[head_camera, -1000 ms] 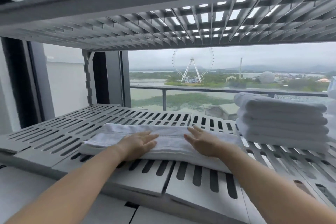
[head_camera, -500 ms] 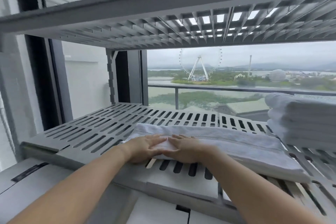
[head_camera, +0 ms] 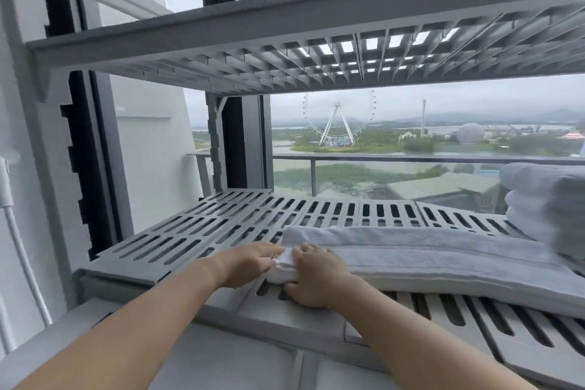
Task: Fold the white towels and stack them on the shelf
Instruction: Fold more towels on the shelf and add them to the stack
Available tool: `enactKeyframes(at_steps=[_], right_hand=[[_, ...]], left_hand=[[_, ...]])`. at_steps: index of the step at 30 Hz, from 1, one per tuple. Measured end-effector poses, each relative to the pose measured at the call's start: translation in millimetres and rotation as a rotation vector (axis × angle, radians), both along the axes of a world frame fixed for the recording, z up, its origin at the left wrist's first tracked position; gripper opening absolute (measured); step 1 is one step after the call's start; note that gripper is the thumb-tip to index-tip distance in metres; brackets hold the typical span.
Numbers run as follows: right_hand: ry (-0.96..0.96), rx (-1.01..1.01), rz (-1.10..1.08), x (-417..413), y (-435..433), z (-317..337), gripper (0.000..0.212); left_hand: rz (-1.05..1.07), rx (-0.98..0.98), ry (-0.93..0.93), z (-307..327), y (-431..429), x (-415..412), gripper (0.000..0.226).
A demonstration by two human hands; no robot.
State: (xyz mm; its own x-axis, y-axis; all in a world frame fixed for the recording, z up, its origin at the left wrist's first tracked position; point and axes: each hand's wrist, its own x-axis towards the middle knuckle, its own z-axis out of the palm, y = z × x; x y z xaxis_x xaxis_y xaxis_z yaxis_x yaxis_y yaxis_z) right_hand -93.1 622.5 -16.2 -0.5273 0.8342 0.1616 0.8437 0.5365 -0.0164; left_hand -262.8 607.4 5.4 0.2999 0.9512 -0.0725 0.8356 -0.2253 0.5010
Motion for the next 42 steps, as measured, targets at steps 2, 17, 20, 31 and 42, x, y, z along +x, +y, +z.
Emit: enactKeyframes(at_steps=[2,17,20,31,42], right_hand=[[0.025,0.021,-0.033,-9.7,-0.9,1.1,0.052],[1.723,-0.286,-0.34,76.3,9.6,66.8,0.018],[1.956,-0.38,-0.283,119.7,4.8,85.4,0.012],[2.177,-0.456,-0.266,218.8,7.3,101.6,0.025],[1.325,-0.712,-0.586,300.1,18.2,105.9,0.043]], left_hand=[[0.049,0.016,0.086,-1.6,2.1,-11.9,0.054],[-0.047,0.221,-0.194,22.2,17.8,133.9,0.102],[0.031,0.338,-0.304,31.6,21.4,181.2,0.106],[0.297,0.641,-0.056,54.7,18.4,275.1,0.065],[0.104,0.861,0.215,29.7,11.8,275.4,0.041]])
